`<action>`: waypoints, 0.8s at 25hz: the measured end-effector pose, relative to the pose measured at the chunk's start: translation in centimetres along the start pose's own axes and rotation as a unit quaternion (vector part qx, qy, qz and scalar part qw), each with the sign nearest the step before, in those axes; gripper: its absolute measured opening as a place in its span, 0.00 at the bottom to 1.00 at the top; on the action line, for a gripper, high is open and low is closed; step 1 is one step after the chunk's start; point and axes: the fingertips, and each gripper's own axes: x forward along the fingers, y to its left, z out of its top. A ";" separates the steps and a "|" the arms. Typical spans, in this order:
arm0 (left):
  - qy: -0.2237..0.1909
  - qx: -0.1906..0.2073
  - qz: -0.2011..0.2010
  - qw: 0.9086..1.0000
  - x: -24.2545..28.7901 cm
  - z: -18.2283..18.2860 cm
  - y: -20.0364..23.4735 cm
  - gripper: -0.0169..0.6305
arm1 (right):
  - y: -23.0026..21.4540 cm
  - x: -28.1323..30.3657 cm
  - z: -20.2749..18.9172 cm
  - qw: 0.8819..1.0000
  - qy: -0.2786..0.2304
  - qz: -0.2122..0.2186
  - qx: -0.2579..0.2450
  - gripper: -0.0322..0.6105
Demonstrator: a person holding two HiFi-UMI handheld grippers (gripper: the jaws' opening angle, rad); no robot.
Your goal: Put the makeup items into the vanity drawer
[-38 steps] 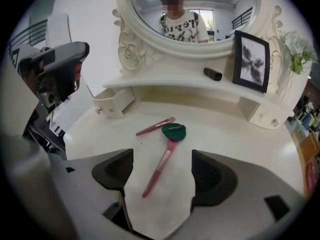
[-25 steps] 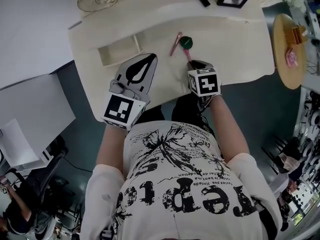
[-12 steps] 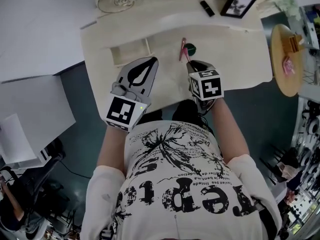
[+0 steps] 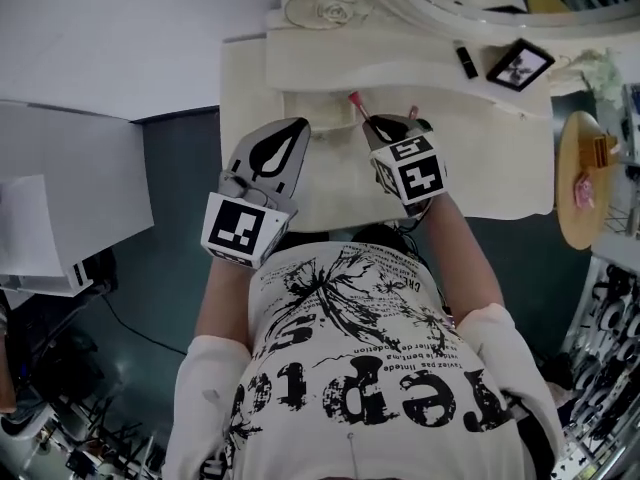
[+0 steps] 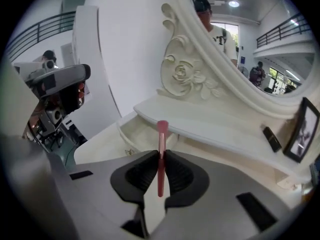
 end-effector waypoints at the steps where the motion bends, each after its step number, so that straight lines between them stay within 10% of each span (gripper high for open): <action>1: 0.002 -0.002 0.011 1.000 -0.6 -0.2 0.7 0.05 | 0.7 0.5 0.7 1.000 0.002 0.010 -0.019 0.14; 20: 0.014 -0.040 0.133 0.990 -5.7 -1.7 5.8 0.05 | 6.9 6.7 4.7 0.973 0.054 0.142 -0.173 0.15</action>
